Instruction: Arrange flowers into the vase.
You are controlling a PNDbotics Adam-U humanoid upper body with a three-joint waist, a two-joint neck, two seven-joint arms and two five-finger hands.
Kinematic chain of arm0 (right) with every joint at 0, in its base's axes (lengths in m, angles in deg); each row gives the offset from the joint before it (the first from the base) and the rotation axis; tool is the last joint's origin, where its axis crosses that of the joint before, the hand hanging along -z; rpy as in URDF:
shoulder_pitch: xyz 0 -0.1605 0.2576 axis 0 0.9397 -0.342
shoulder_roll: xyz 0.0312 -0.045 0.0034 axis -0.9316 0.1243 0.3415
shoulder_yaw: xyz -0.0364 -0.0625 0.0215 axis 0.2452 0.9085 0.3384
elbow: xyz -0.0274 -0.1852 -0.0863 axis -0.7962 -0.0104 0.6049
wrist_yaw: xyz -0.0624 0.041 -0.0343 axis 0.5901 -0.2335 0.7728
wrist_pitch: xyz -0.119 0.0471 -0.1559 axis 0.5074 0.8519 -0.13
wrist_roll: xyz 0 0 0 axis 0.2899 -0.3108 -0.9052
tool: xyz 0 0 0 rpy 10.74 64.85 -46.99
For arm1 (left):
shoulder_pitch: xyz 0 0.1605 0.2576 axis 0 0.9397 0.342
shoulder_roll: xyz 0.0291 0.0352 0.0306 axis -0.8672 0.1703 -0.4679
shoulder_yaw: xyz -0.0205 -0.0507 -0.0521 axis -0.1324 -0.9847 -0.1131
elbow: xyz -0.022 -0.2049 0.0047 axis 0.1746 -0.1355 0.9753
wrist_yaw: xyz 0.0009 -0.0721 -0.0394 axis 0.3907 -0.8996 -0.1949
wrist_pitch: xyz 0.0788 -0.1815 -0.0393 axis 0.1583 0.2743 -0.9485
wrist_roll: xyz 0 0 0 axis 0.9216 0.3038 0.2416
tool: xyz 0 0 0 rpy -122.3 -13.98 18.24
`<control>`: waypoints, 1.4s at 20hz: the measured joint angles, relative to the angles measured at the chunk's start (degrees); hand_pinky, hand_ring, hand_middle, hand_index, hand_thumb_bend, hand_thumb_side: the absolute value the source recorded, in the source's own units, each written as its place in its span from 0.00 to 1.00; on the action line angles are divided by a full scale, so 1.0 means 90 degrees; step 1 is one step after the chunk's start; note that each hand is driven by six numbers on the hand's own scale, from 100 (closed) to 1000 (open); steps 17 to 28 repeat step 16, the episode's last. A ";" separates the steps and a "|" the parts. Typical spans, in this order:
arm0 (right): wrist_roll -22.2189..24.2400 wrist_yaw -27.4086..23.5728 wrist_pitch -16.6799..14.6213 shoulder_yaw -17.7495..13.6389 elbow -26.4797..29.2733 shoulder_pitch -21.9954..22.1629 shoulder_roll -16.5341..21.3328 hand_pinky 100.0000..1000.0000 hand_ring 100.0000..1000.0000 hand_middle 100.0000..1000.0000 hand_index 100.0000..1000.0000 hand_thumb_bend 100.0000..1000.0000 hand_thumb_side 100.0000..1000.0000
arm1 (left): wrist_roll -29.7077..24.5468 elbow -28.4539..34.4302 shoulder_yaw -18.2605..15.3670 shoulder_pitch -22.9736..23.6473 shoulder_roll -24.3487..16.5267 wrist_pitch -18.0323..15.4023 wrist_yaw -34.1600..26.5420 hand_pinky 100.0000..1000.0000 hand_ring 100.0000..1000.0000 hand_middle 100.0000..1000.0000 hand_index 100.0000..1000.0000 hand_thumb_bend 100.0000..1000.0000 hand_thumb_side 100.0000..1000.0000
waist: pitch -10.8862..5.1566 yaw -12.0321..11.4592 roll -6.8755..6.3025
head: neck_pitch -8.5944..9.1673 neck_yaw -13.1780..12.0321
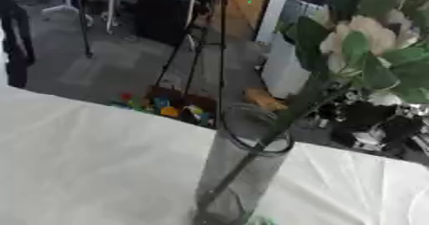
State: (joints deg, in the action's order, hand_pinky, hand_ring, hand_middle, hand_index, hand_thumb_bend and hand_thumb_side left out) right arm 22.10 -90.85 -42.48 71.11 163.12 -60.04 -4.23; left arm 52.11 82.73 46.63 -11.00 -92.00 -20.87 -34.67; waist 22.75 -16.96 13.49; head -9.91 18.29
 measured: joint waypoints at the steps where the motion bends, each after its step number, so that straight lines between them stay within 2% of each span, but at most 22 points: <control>1: -0.0017 0.0002 -0.0017 -0.0011 -0.0004 0.0025 0.0000 1.00 1.00 1.00 1.00 0.18 0.33 | 0.0000 0.0000 0.0000 0.0000 0.0000 0.0000 0.0000 0.71 0.82 0.70 0.89 0.14 1.00 | 0.0005 0.0002 0.0000 | 0.0000 -0.0003; 16: -0.0087 0.0000 -0.0088 -0.0105 -0.0157 0.0351 0.0011 1.00 1.00 1.00 1.00 0.14 0.37 | -0.0009 0.0000 0.0000 0.0000 -0.0002 0.0009 0.0000 0.71 0.82 0.71 0.89 0.14 1.00 | 0.0017 0.0027 0.0000 | 0.0000 -0.0002; 28: -0.0087 0.0000 -0.0088 -0.0105 -0.0157 0.0351 0.0011 1.00 1.00 1.00 1.00 0.14 0.37 | -0.0009 0.0000 0.0000 0.0000 -0.0002 0.0009 0.0000 0.71 0.82 0.71 0.89 0.14 1.00 | 0.0017 0.0027 0.0000 | 0.0000 -0.0002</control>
